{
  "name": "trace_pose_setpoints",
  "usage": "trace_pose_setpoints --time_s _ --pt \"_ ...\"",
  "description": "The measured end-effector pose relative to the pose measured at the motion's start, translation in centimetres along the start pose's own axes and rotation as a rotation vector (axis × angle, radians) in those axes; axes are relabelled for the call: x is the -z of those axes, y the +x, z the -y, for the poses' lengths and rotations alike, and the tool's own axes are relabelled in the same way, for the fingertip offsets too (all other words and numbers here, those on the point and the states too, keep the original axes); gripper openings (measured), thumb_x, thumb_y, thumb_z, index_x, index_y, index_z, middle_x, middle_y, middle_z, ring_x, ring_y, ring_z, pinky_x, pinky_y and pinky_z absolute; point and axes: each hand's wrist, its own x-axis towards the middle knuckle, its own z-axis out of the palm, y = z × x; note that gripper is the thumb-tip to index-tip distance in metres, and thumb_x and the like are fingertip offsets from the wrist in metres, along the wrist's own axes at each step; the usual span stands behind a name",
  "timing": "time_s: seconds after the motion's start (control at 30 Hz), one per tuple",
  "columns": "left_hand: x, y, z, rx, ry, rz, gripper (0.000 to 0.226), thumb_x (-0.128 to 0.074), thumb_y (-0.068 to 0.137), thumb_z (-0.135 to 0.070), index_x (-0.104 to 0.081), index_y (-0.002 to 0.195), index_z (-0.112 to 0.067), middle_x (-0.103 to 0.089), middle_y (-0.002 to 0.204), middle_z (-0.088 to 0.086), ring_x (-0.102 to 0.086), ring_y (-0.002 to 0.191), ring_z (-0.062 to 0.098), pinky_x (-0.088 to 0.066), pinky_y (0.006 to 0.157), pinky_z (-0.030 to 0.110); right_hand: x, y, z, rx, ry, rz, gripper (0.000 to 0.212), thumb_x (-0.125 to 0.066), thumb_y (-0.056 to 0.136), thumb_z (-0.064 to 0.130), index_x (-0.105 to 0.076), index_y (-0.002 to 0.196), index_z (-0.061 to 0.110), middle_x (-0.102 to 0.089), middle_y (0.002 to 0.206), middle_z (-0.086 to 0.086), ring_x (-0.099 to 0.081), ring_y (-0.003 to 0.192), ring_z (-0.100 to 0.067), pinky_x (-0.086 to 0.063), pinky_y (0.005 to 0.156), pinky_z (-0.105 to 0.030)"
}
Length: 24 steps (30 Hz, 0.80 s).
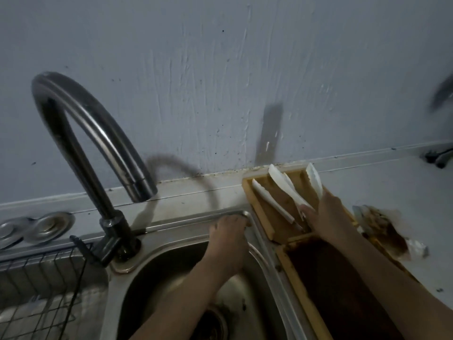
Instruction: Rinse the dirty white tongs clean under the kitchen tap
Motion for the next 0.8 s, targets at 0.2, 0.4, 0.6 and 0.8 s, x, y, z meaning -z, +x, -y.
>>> trace_pose_setpoints --time_s 0.2,0.4,0.6,0.8 --pt "-1.5 3.9 -1.6 -0.193 0.282 0.219 0.066 -0.054 0.088 -0.016 -0.026 0.146 -0.029 -0.023 0.157 -0.004 -0.012 0.144 0.030 -0.010 0.116 0.050 -2.3 2.3 -1.0 -0.034 -0.111 0.051 0.048 -0.058 0.088 0.037 -0.048 0.122 0.004 -0.061 0.114 -0.014 -0.061 0.101 -0.027 -0.048 0.079 -0.033" --pt "-3.0 4.9 -0.3 -0.228 0.367 0.264 0.070 -0.051 0.088 -0.012 -0.020 0.149 -0.029 -0.018 0.159 -0.005 -0.013 0.143 0.030 -0.014 0.112 0.049 -3.8 3.0 -1.0 -0.050 -0.086 0.062 0.052 -0.061 0.086 0.033 -0.045 0.125 0.003 -0.058 0.119 -0.016 -0.058 0.106 -0.030 -0.048 0.084 -0.037" --pt "-2.7 4.8 -0.6 -0.239 0.354 0.272 0.066 -0.051 0.087 -0.009 -0.028 0.147 -0.022 -0.024 0.157 0.001 -0.023 0.137 0.030 -0.022 0.109 0.048 -4.3 2.7 -0.7 -0.026 -0.062 0.043 0.051 -0.058 0.088 0.029 -0.043 0.130 0.005 -0.057 0.122 -0.016 -0.057 0.109 -0.031 -0.048 0.088 -0.040" --pt "-1.2 4.6 -1.2 -0.231 0.459 0.284 0.052 -0.053 0.088 -0.017 -0.041 0.138 -0.021 -0.044 0.144 0.006 -0.031 0.134 0.029 -0.024 0.107 0.049 -2.6 1.2 0.0 0.085 -0.083 0.047 0.043 -0.056 0.090 0.028 -0.050 0.128 0.007 -0.057 0.124 -0.013 -0.056 0.109 -0.026 -0.046 0.089 -0.035"
